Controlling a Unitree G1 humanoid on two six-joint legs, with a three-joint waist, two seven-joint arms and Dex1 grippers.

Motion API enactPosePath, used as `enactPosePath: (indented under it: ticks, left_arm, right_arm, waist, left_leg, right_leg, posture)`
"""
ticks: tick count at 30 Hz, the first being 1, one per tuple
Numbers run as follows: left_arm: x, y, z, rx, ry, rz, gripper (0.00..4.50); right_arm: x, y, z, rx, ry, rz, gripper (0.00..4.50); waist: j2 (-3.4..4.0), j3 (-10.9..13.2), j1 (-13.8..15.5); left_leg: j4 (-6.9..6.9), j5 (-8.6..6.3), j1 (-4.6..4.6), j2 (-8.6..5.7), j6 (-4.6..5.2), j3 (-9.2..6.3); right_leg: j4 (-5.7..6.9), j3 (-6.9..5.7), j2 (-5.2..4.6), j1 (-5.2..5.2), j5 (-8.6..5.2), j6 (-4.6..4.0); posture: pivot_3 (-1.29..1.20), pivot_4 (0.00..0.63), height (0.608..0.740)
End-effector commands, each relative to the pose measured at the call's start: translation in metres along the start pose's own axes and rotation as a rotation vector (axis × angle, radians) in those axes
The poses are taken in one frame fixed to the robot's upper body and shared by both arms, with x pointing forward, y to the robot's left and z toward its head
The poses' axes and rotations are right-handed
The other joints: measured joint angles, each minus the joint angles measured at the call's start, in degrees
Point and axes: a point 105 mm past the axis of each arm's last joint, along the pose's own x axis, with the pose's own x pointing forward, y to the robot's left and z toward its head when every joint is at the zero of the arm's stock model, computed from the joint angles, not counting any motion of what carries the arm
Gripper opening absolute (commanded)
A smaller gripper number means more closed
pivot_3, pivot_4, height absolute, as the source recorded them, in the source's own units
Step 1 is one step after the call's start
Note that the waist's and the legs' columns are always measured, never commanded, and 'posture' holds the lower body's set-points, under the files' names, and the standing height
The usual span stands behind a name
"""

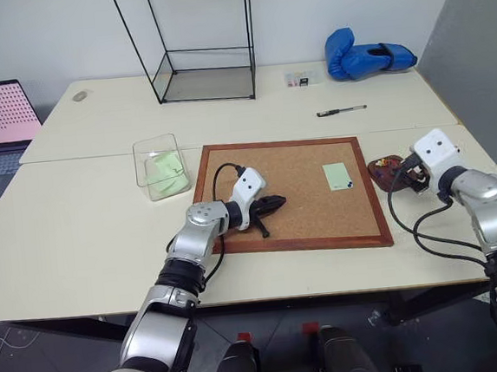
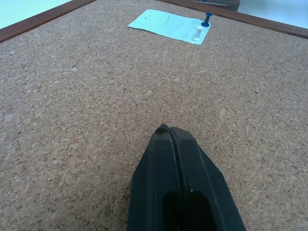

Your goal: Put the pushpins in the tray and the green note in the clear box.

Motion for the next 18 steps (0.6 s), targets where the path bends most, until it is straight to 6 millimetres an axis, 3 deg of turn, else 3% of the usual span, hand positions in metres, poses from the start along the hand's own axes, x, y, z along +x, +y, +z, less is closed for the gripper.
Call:
enactPosePath:
  ticks: [1, 3, 7, 18]
  left_arm:
    - [-0.001, -0.003, -0.025, -0.023, 0.097, -0.001, 0.0]
    - [-0.001, -0.003, -0.025, -0.022, 0.098, -0.002, 0.0]
    - [-0.001, -0.002, -0.025, -0.02, 0.099, -0.001, 0.0]
    - [-0.002, -0.001, -0.024, -0.018, 0.096, 0.007, 0.0]
  right_arm:
    - [-0.008, 0.025, 0.022, 0.12, -0.103, 0.159, 3.91]
    - [-0.007, 0.044, 0.024, 0.168, -0.131, 0.215, 3.91]
    - [0.005, 0.062, 0.02, 0.211, -0.129, 0.218, 3.91]
    - [0.03, 0.076, 0.015, 0.236, -0.113, 0.19, 3.91]
  waist:
    - [0.0, 0.0, 0.01]
    - [0.0, 0.0, 0.02]
    - [0.0, 0.0, 0.02]
    - [0.01, 0.0, -0.01]
  left_leg:
    - [0.0, 0.0, 0.0, 0.0, 0.0, -0.01]
    - [0.0, 0.0, 0.0, 0.0, 0.0, -0.01]
    - [0.0, 0.0, 0.01, 0.0, 0.0, 0.0]
    - [0.0, 0.0, 0.01, 0.0, 0.0, -0.01]
  right_leg:
    - [0.0, 0.0, 0.0, 0.0, 0.0, 0.0]
    - [0.0, -0.01, 0.0, 0.01, 0.0, 0.0]
    - [0.0, 0.0, 0.0, 0.01, 0.0, 0.0]
    - [0.0, -0.02, 0.0, -0.01, 0.0, 0.0]
  posture:
    - [0.0, 0.15, 0.74]
    - [0.0, 0.15, 0.74]
    - [0.0, 0.15, 0.74]
    - [0.0, 0.15, 0.74]
